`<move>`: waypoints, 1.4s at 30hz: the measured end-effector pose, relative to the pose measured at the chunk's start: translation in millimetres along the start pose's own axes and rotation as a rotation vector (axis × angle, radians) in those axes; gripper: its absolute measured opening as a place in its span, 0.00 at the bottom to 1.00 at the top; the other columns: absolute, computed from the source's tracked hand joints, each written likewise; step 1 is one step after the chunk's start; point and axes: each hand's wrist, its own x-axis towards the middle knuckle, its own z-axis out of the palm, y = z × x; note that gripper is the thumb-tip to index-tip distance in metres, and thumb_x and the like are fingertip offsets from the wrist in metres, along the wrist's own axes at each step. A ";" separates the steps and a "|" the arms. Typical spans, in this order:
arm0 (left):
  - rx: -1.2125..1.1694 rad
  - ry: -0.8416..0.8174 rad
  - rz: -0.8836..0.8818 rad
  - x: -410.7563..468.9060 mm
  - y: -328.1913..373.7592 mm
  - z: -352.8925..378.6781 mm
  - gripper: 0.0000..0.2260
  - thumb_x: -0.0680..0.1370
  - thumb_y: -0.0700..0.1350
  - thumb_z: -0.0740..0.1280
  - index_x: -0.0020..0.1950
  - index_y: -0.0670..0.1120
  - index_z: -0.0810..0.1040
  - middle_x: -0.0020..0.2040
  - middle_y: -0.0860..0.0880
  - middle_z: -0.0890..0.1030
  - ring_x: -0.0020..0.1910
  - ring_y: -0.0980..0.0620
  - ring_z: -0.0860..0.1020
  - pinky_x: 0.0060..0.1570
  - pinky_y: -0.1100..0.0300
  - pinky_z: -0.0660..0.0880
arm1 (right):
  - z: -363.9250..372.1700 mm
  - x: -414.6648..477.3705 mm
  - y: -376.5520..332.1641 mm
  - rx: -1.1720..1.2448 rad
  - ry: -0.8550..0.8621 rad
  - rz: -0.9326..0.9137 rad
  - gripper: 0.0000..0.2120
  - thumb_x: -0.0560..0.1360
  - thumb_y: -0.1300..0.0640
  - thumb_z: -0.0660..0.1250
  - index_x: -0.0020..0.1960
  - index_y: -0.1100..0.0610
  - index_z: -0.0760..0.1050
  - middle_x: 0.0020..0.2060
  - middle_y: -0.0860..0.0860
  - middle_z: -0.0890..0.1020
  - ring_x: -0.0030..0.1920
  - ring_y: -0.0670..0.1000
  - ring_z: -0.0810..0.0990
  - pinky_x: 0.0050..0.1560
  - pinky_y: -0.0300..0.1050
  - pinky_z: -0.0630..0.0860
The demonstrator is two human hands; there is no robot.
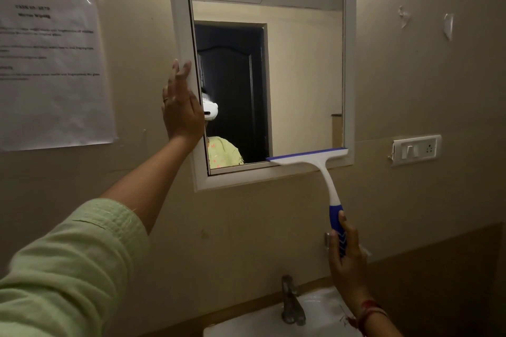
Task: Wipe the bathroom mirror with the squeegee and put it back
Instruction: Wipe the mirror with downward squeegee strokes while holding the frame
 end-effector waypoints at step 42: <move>-0.030 -0.018 0.020 0.6 7.9 -8.0 0.20 0.78 0.38 0.51 0.70 0.44 0.65 0.72 0.43 0.64 0.70 0.46 0.65 0.62 0.80 0.48 | 17.4 38.5 -103.8 0.391 0.060 -0.072 0.20 0.75 0.51 0.56 0.67 0.46 0.61 0.28 0.53 0.73 0.23 0.46 0.69 0.22 0.39 0.69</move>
